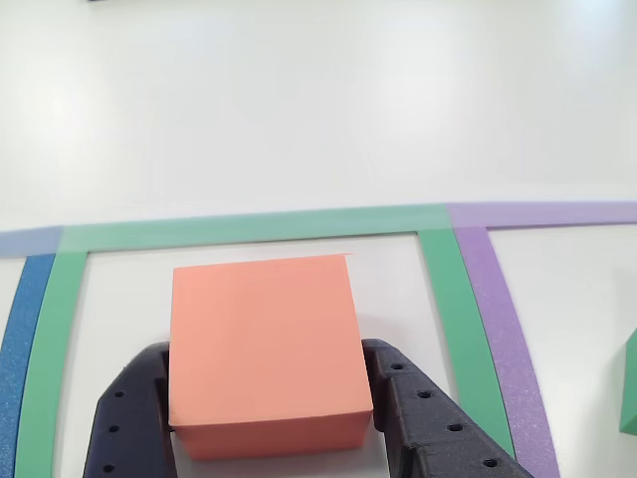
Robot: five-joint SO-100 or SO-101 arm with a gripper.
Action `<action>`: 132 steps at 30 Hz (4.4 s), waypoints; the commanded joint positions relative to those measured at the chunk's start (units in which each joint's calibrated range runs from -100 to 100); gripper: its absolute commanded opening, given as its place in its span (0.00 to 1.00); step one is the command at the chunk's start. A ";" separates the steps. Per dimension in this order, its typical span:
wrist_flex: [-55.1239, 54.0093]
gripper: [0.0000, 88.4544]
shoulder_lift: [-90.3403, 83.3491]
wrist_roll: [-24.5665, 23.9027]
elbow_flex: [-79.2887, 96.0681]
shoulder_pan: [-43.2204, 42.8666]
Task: Tower of hanoi
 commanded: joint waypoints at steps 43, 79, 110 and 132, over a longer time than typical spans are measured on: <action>114.01 0.16 -71.97 0.00 -34.99 -8.71; 105.59 0.17 -74.62 0.00 -26.63 -21.59; 34.04 0.17 -39.68 0.00 2.08 -24.03; 16.39 0.17 -20.13 0.00 -1.28 -24.57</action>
